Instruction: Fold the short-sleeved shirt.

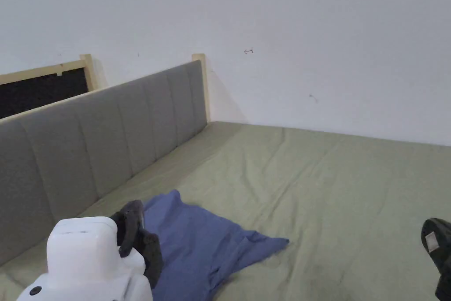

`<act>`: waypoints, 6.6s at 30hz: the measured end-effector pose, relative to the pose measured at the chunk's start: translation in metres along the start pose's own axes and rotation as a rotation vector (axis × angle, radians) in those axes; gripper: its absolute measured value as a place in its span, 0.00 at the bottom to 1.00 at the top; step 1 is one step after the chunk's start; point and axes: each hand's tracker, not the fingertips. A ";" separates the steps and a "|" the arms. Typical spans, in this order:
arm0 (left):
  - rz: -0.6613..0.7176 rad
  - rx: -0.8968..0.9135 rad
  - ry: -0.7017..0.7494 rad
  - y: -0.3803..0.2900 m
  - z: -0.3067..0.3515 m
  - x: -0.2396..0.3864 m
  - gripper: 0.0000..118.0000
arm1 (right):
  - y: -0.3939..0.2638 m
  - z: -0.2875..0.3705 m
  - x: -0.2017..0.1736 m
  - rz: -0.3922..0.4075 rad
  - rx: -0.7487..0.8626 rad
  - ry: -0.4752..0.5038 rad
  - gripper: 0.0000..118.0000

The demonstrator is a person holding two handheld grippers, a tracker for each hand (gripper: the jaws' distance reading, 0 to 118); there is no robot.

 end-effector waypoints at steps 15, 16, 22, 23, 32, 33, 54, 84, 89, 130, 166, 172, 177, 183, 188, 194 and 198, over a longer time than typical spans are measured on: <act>0.158 -0.935 -0.147 -0.072 -0.283 -0.101 0.06 | -0.021 -0.030 0.048 -0.071 -0.206 -0.098 0.00; 0.168 -0.962 -0.125 -0.085 -0.294 -0.101 0.30 | -0.024 -0.033 0.050 -0.078 -0.223 -0.104 0.00; 0.182 -1.058 -0.055 -0.159 -0.353 -0.106 0.96 | -0.034 -0.052 0.055 -0.058 -0.312 -0.131 0.00; 0.182 -1.074 -0.044 -0.171 -0.361 -0.106 0.96 | -0.035 -0.055 0.055 -0.054 -0.321 -0.131 0.00; 0.047 -1.135 -0.010 -0.250 -0.395 -0.102 1.00 | -0.041 -0.072 0.052 -0.034 -0.387 -0.109 0.00; 0.036 -1.119 0.003 -0.251 -0.394 -0.100 1.00 | -0.042 -0.073 0.052 -0.037 -0.389 -0.109 0.00; 0.024 -0.545 -0.188 -0.006 -0.270 -0.089 0.00 | -0.022 -0.034 0.087 -0.125 -0.313 -0.155 0.00; 0.168 -1.203 -0.829 -0.141 -0.225 0.374 0.00 | -0.022 0.103 0.217 -0.308 -0.146 -0.488 0.00; 0.269 -1.351 -0.707 -0.188 -0.233 0.359 0.84 | -0.043 0.094 0.228 -0.363 -0.249 -0.524 0.00; 0.084 -0.843 -0.694 -0.043 -0.229 0.201 0.00 | -0.016 0.085 0.154 -0.138 -0.025 -0.370 0.00; 0.015 -0.714 -0.610 -0.142 -0.214 0.211 0.04 | -0.102 -0.231 0.343 -0.482 -1.064 -0.373 1.00; -0.001 -0.775 -0.579 -0.158 -0.223 0.210 0.04 | -0.141 -0.257 0.340 -0.426 -1.175 -0.323 0.70; 0.019 -0.817 -0.563 -0.165 -0.230 0.202 0.04 | -0.103 -0.234 0.323 -0.278 -1.058 -0.290 0.13; 0.082 -0.785 -0.552 -0.137 -0.228 0.191 0.04 | -0.034 -0.168 0.312 -0.298 -0.791 -0.202 0.12; 0.115 -0.617 -0.565 -0.070 -0.224 0.178 0.04 | 0.032 -0.102 0.306 -0.317 -0.607 -0.150 0.12; 0.127 -0.471 -0.613 0.020 -0.225 0.179 0.04 | 0.100 -0.056 0.307 -0.330 -0.450 -0.148 0.12; 0.152 -0.408 -0.641 0.068 -0.235 0.190 0.04 | 0.135 -0.049 0.305 -0.272 -0.382 -0.182 0.12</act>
